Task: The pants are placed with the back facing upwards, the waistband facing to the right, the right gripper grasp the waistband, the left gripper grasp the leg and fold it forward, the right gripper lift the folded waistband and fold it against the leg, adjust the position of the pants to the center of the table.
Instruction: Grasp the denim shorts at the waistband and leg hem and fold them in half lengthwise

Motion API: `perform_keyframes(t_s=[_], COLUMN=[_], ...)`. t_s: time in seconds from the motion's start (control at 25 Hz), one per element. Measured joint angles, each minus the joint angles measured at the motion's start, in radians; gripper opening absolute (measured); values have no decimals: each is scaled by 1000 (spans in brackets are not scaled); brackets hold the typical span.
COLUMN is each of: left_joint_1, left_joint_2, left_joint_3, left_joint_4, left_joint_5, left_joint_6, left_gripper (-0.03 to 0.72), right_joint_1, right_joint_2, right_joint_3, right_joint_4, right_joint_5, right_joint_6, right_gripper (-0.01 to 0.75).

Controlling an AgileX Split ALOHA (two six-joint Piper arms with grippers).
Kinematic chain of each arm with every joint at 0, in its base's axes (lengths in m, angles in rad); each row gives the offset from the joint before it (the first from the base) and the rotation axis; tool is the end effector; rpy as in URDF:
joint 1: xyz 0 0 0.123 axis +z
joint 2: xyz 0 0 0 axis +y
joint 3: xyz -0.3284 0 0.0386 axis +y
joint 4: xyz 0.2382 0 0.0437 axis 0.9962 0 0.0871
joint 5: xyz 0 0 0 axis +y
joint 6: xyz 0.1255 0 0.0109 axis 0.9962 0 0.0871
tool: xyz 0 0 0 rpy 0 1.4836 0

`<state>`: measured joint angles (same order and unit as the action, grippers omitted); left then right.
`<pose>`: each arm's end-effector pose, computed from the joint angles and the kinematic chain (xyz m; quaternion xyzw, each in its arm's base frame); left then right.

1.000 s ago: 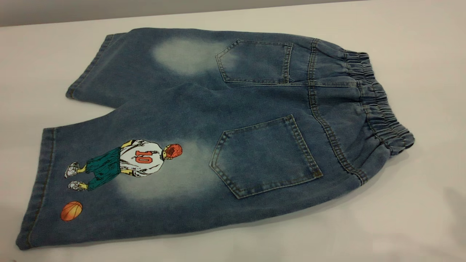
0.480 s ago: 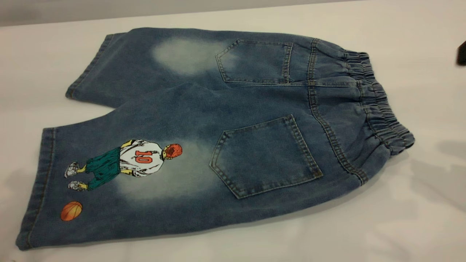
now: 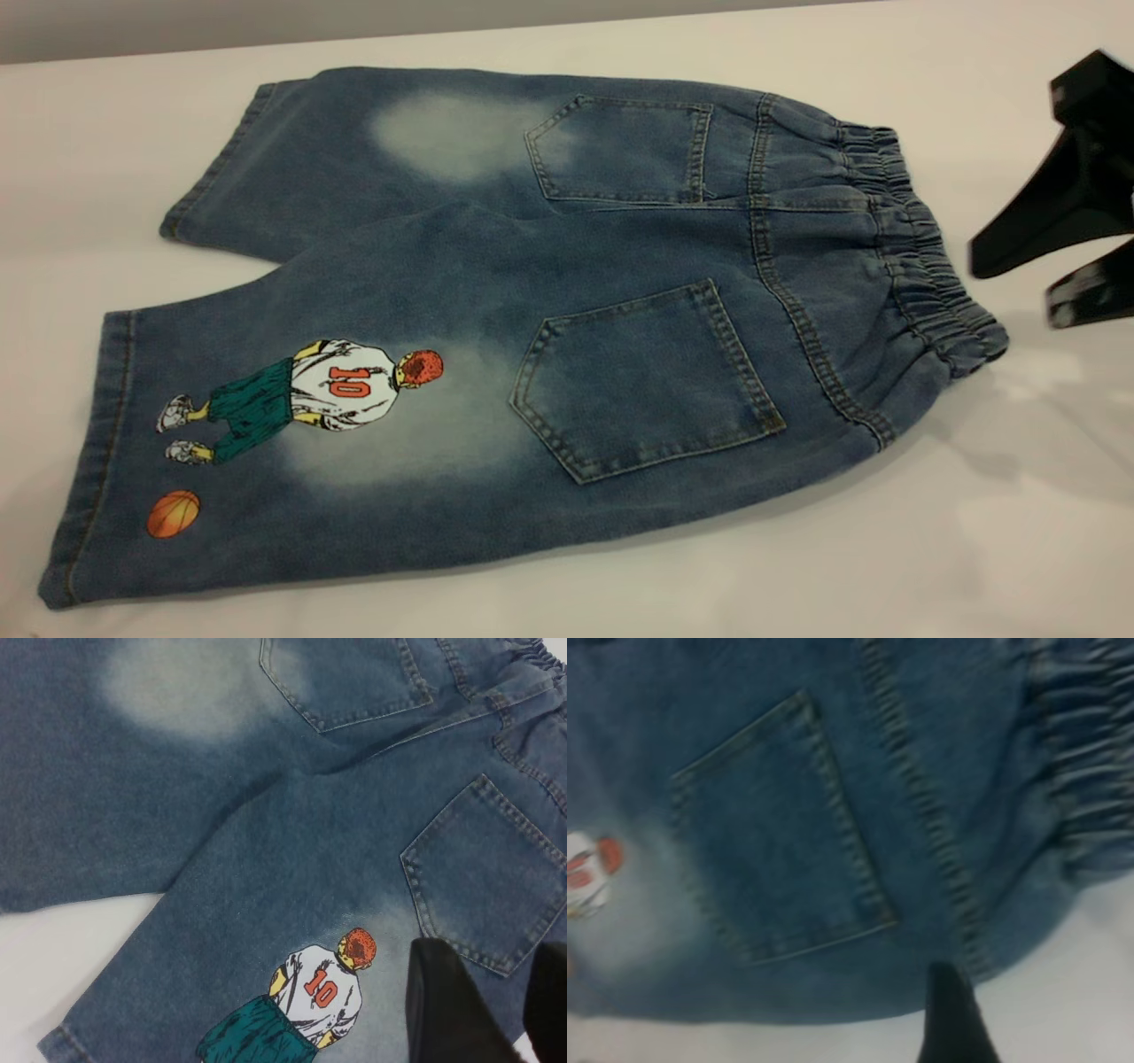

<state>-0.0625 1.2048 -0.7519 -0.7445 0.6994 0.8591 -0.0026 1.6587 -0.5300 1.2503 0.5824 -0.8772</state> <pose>0.2166 -0.0687 0.2883 0.2121 0.9016 -0.1827 0.3297 0.2431 0.0652 0.1483 0.1071 0.9448 0.2886 0.1120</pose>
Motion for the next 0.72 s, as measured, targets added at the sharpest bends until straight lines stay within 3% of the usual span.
perform_keyframes(t_s=[0.24, 0.4, 0.52, 0.72], left_joint_1=[0, 0, 0, 0], left_joint_2=[0, 0, 0, 0], left_joint_3=[0, 0, 0, 0], left_joint_4=[-15, -15, -15, -15], left_joint_5=[1, 2, 2, 2], left_joint_6=[0, 0, 0, 0], left_gripper=[240, 240, 240, 240], right_joint_1=[-117, -180, -188, -187], right_joint_2=[155, 234, 280, 330], right_joint_3=[-10, -10, -10, -10], right_joint_4=[218, 285, 320, 350], right_joint_5=[120, 157, 206, 186], right_joint_6=[-230, -294, -346, -409], right_gripper=[368, 368, 368, 368])
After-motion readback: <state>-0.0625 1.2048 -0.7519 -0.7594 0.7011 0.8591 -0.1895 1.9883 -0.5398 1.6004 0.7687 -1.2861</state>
